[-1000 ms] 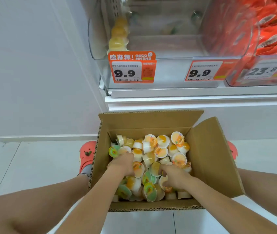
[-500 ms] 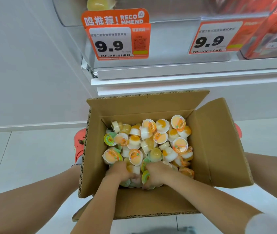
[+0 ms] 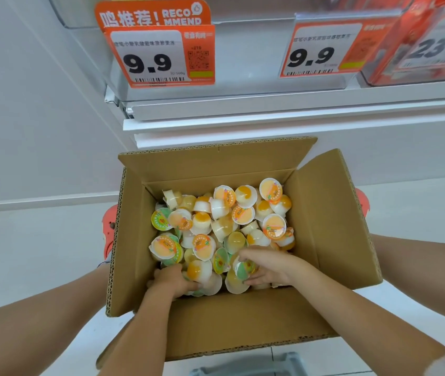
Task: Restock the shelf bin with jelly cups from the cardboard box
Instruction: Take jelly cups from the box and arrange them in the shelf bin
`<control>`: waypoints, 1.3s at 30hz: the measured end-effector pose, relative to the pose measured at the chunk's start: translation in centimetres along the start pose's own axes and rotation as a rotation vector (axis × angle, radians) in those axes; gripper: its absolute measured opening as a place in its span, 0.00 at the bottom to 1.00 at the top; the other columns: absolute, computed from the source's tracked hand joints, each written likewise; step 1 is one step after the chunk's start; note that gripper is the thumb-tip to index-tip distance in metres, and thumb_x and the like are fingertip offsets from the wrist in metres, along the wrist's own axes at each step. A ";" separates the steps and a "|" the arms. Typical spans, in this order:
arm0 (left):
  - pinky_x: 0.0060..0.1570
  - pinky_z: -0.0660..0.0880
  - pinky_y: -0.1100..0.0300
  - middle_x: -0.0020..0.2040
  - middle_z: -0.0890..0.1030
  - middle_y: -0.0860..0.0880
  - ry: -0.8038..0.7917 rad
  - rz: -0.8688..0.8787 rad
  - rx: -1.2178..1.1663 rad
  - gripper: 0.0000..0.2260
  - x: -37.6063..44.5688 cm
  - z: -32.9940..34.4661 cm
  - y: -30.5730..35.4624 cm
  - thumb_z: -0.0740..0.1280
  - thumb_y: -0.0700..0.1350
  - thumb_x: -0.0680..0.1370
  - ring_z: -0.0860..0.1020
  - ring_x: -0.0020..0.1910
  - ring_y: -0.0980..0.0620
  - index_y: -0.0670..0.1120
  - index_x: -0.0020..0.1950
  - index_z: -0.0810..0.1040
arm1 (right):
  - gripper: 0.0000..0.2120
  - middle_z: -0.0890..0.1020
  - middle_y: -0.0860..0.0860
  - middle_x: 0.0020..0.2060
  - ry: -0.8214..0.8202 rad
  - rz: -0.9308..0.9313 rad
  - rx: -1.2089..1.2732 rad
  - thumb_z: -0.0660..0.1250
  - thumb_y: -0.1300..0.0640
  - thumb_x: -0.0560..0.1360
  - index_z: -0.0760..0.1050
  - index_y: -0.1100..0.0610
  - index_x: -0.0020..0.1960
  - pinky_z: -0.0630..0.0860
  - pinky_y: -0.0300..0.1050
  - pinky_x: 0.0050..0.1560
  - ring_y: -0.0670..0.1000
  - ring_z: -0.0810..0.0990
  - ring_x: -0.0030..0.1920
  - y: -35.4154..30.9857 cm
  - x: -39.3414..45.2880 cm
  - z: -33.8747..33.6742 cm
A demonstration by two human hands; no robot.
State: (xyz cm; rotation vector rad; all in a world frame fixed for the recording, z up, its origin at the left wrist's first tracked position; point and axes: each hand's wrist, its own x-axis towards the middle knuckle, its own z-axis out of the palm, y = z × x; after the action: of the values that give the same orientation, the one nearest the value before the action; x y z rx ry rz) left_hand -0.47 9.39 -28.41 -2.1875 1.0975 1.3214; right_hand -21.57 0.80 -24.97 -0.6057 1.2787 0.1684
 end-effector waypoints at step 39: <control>0.60 0.74 0.45 0.67 0.73 0.36 -0.600 0.971 -1.547 0.27 -23.9 -23.8 8.0 0.74 0.48 0.70 0.73 0.66 0.39 0.37 0.65 0.74 | 0.22 0.82 0.52 0.55 -0.024 -1.359 -0.121 0.73 0.69 0.66 0.73 0.55 0.56 0.78 0.42 0.54 0.47 0.82 0.54 -17.8 -24.2 4.9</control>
State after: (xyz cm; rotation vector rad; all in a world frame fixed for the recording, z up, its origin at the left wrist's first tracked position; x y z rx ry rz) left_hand 1.07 -0.59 4.79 -1.3614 0.9150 3.8595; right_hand -16.80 -6.44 4.21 -1.4347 0.6147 -0.8696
